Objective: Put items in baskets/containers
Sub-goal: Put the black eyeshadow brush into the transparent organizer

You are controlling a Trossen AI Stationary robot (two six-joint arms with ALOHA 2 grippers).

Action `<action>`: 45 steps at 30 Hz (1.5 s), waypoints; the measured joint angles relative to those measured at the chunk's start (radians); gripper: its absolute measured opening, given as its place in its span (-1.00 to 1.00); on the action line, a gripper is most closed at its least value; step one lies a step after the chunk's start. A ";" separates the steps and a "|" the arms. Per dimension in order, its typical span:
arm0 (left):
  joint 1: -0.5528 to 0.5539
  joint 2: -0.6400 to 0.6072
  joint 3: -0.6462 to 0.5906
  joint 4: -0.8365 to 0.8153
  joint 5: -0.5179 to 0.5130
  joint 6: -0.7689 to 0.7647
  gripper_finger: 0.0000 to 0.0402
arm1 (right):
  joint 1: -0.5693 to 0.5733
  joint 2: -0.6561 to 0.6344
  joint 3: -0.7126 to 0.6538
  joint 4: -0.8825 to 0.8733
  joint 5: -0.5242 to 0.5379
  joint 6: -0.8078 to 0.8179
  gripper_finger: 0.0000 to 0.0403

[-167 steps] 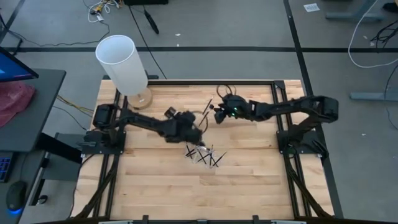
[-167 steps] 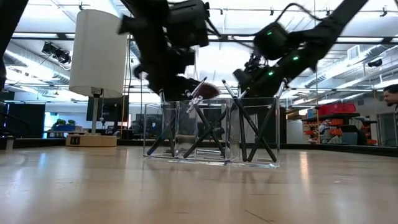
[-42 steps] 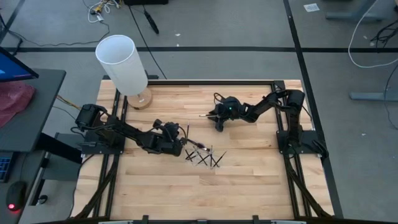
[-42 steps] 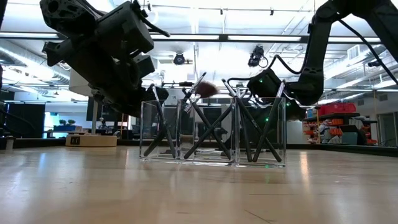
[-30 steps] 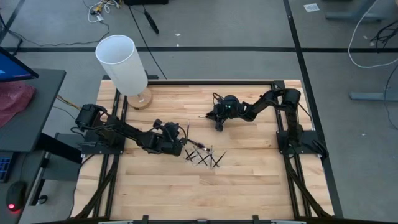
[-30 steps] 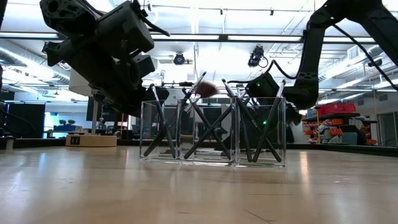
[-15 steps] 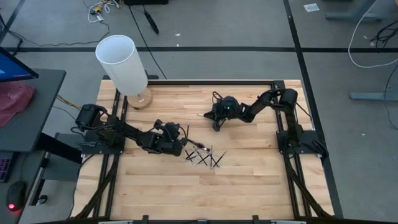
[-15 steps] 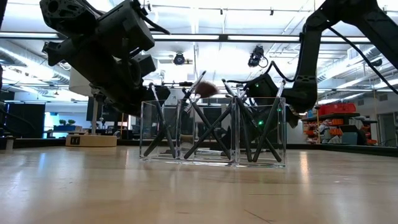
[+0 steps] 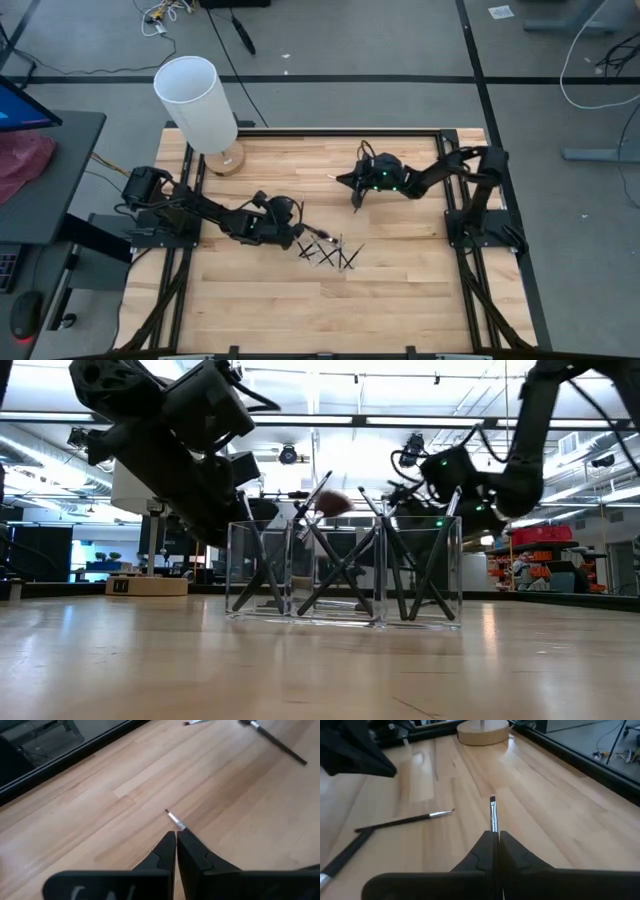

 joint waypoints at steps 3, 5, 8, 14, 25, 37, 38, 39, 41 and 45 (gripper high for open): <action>0.018 0.000 0.000 0.061 0.013 0.090 -0.91 | 0.003 -0.076 -0.038 0.027 -0.001 0.006 -0.97; 0.036 -0.012 0.000 0.086 0.026 0.175 -0.91 | 0.005 -0.121 -0.066 0.072 -0.004 0.021 -0.97; 0.072 -0.055 0.000 0.092 0.025 0.259 -0.91 | 0.019 -0.168 -0.108 0.134 -0.004 0.040 -0.96; 0.116 -0.181 0.000 0.049 0.080 0.415 -0.91 | 0.077 -0.204 -0.133 0.199 -0.008 0.048 -0.96; 0.122 -0.282 0.000 0.348 0.319 0.722 -0.57 | 0.217 -0.205 -0.118 0.472 -0.085 0.060 -0.95; 0.120 -0.159 0.000 0.922 0.598 0.772 0.10 | 0.328 -0.206 -0.004 0.516 -0.165 -0.026 -0.95; 0.118 -0.146 0.000 0.952 0.613 0.772 0.10 | 0.332 -0.206 0.000 0.516 -0.164 -0.028 -0.95; 0.115 -0.133 0.000 0.980 0.630 0.772 0.10 | 0.334 -0.206 0.002 0.515 -0.163 -0.028 -0.95; 0.109 -0.108 0.000 1.040 0.662 0.781 0.08 | 0.337 -0.207 0.002 0.516 -0.161 -0.028 -0.95; 0.094 -0.103 0.000 1.056 0.697 0.819 0.02 | 0.337 -0.207 0.003 0.512 -0.161 -0.028 -0.94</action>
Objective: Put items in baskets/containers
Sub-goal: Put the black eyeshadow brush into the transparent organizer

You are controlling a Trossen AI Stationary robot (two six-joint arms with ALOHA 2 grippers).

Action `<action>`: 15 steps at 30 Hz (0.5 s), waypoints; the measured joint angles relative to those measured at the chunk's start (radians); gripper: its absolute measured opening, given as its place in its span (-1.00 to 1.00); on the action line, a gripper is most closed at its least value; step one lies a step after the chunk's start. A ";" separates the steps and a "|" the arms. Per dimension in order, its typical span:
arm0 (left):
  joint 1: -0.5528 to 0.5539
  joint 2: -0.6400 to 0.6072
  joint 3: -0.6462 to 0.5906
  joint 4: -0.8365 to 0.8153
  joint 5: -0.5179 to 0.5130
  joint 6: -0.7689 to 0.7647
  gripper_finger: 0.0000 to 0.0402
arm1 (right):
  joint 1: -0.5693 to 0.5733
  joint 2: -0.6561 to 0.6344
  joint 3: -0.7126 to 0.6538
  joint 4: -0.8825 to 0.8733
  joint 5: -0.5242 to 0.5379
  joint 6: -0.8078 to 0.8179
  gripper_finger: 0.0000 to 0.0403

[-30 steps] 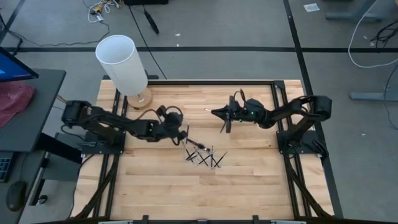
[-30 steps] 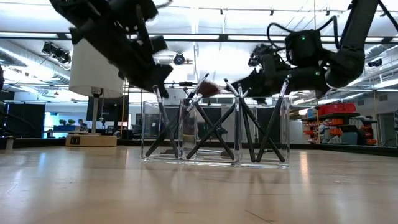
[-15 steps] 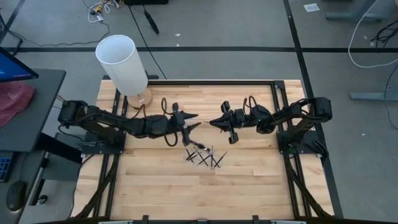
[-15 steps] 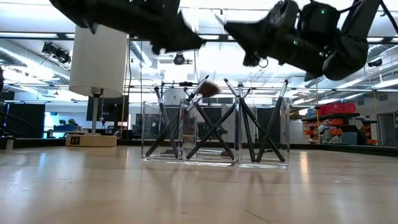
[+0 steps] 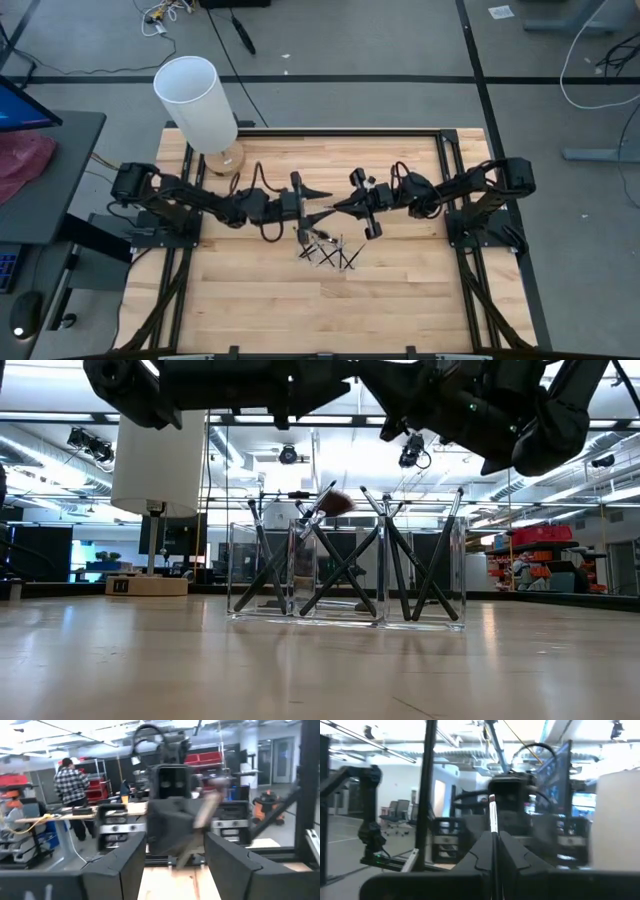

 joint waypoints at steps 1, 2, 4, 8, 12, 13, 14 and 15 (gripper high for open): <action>-0.005 0.000 0.000 0.001 0.006 0.008 0.00 | -0.001 0.000 0.000 -0.005 0.006 -0.002 -0.94; -0.010 0.000 0.000 0.003 0.015 0.018 -0.02 | -0.002 0.000 -0.001 -0.009 0.011 -0.006 -0.94; -0.019 0.000 0.000 0.003 0.035 0.048 -0.04 | -0.010 0.000 -0.008 -0.013 0.008 -0.015 -0.94; -0.034 0.000 0.000 -0.001 0.012 0.081 -0.06 | -0.029 0.000 -0.027 -0.011 0.004 0.004 -0.94; -0.032 0.000 0.000 0.012 -0.019 0.081 -0.05 | -0.025 0.000 -0.029 -0.011 0.010 0.012 -0.94; -0.030 0.000 0.000 0.015 -0.017 0.081 -0.05 | -0.023 0.000 -0.029 -0.011 0.011 0.012 -0.94; -0.027 0.000 0.000 0.018 -0.010 0.081 -0.06 | -0.022 0.000 -0.029 -0.011 0.011 0.012 -0.94; -0.024 0.000 0.000 0.022 -0.003 0.081 -0.07 | -0.022 0.000 -0.029 -0.011 0.012 0.012 -0.94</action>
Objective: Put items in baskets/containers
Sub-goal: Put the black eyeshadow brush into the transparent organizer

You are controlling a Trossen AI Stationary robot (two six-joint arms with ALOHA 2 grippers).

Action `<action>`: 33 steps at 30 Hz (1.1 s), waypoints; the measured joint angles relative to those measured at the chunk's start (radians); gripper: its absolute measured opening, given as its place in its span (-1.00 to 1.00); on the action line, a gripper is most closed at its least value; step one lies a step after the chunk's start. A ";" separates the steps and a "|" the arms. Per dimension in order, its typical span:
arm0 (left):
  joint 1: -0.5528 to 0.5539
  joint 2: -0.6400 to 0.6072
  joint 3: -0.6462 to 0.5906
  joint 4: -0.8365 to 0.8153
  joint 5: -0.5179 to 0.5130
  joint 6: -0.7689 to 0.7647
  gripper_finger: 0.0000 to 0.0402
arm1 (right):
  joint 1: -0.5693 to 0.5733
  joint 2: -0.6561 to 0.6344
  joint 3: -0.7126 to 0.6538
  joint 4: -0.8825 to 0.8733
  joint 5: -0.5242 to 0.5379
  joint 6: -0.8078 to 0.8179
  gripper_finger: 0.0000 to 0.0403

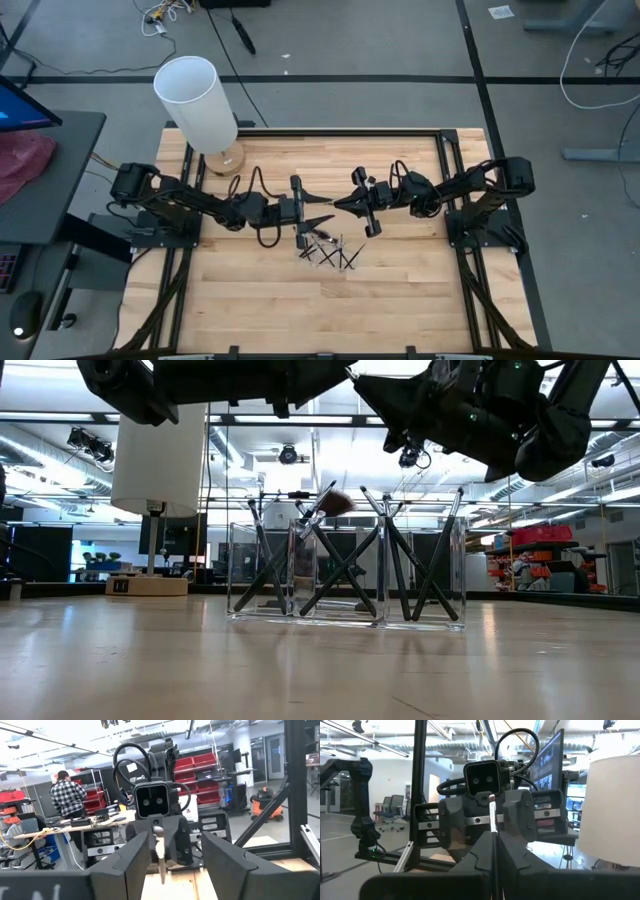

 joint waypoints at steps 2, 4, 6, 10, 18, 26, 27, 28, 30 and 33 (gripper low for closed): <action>0.002 0.000 0.000 0.001 0.007 0.000 -0.11 | 0.000 0.000 0.000 0.000 0.011 0.000 -0.94; 0.002 0.000 0.000 0.001 0.007 0.000 -0.18 | 0.000 0.000 0.000 0.000 0.014 0.000 -0.94; 0.002 0.000 0.000 0.002 0.004 0.000 -0.27 | 0.000 0.000 0.000 0.000 0.011 0.000 -0.94; 0.008 0.000 0.000 0.003 0.005 -0.008 -0.53 | 0.001 0.000 0.000 0.001 0.010 0.001 -0.94; 0.035 -0.001 0.000 0.000 0.062 -0.051 -0.94 | 0.006 0.000 -0.001 0.003 0.011 0.008 -0.94; 0.011 -0.042 0.000 -0.125 0.017 -0.052 -0.94 | -0.024 -0.008 -0.002 -0.100 -0.014 0.098 -0.71; 0.006 -0.064 0.000 -0.163 -0.001 -0.053 -0.94 | -0.031 -0.015 -0.007 -0.120 -0.022 0.109 -0.65; 0.001 -0.090 0.000 -0.204 -0.015 -0.053 -0.94 | -0.039 -0.024 -0.011 -0.142 -0.031 0.117 -0.59; -0.006 -0.143 0.000 -0.279 -0.023 -0.069 -0.94 | -0.052 -0.053 -0.031 -0.182 -0.035 0.129 -0.47; -0.016 -0.235 0.001 -0.424 -0.012 -0.100 -0.92 | -0.072 -0.104 -0.059 -0.240 -0.032 0.117 -0.31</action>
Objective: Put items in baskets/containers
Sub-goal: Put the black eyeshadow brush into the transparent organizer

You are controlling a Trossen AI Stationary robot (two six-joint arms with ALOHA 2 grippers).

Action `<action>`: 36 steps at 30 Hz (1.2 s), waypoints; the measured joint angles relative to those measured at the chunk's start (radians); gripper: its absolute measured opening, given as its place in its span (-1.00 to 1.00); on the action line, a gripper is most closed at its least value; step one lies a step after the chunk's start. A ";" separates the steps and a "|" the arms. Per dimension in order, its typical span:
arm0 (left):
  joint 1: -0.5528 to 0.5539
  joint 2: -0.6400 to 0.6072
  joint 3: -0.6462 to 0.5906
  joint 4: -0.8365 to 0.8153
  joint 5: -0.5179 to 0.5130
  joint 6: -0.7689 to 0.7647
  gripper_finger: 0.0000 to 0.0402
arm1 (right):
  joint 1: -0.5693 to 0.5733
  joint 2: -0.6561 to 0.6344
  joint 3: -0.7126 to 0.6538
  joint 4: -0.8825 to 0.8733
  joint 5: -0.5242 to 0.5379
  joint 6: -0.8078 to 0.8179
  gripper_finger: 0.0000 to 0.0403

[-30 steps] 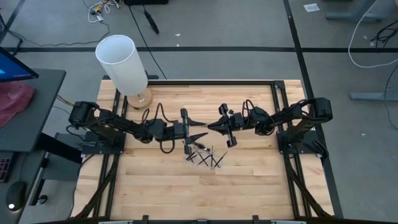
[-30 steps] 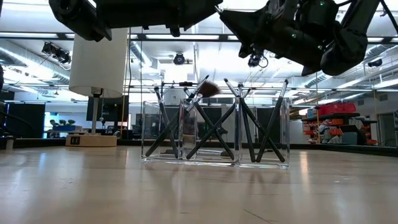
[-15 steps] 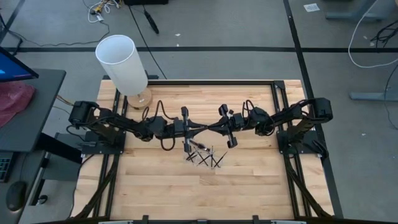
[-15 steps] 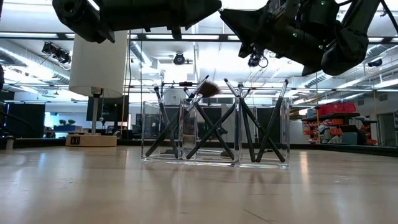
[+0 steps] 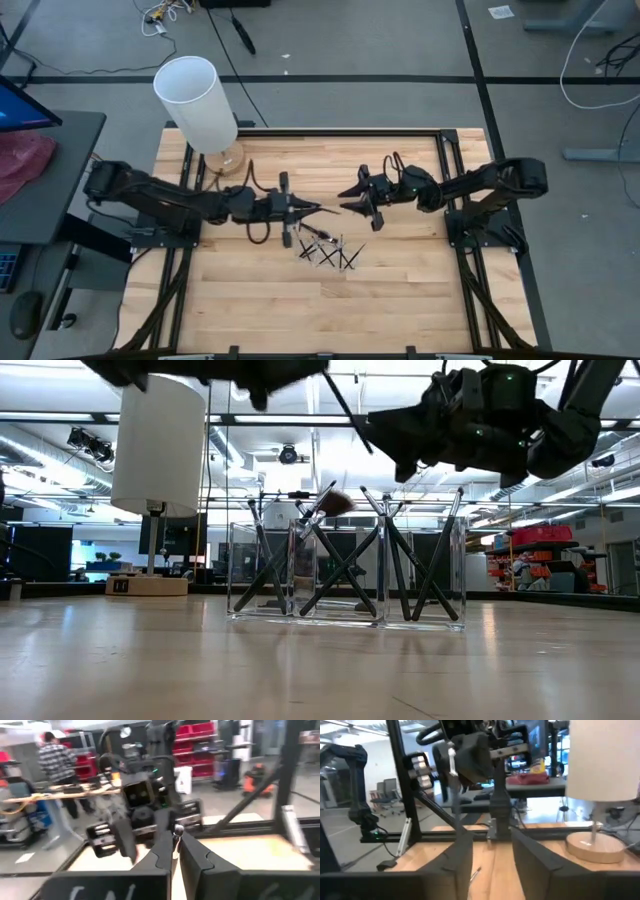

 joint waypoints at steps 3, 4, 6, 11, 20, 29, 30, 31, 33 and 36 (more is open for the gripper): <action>-0.001 -0.098 0.001 -0.145 0.071 -0.051 -0.92 | -0.014 -0.040 -0.022 -0.004 -0.001 -0.006 -0.20; -0.001 -0.126 0.000 -0.184 0.110 -0.079 -0.93 | -0.017 -0.049 -0.028 -0.005 -0.002 -0.008 -0.18; 0.001 -0.177 0.001 -0.268 0.182 -0.144 -0.93 | -0.022 -0.059 -0.035 -0.005 -0.003 -0.012 -0.15; 0.002 -0.223 0.001 -0.466 0.224 -0.294 -0.93 | -0.022 -0.058 -0.038 -0.006 0.023 -0.034 -0.13; 0.003 -0.128 -0.001 -0.579 0.225 -0.401 -0.92 | -0.022 -0.057 -0.038 -0.006 0.053 -0.037 -0.13; 0.023 -0.036 -0.001 -0.577 0.268 -0.448 -0.91 | -0.022 -0.056 -0.038 -0.005 0.053 -0.032 -0.13; 0.024 -0.027 -0.001 -0.577 0.287 -0.452 -0.91 | -0.022 -0.056 -0.038 -0.005 0.053 -0.032 -0.13; 0.025 -0.018 -0.001 -0.576 0.303 -0.458 -0.91 | -0.022 -0.056 -0.038 -0.005 0.053 -0.032 -0.13; 0.025 -0.001 -0.001 -0.575 0.315 -0.465 -0.91 | -0.022 -0.056 -0.038 -0.005 0.053 -0.032 -0.13; 0.025 0.020 -0.001 -0.572 0.316 -0.465 -0.91 | -0.022 -0.056 -0.038 -0.005 0.053 -0.032 -0.13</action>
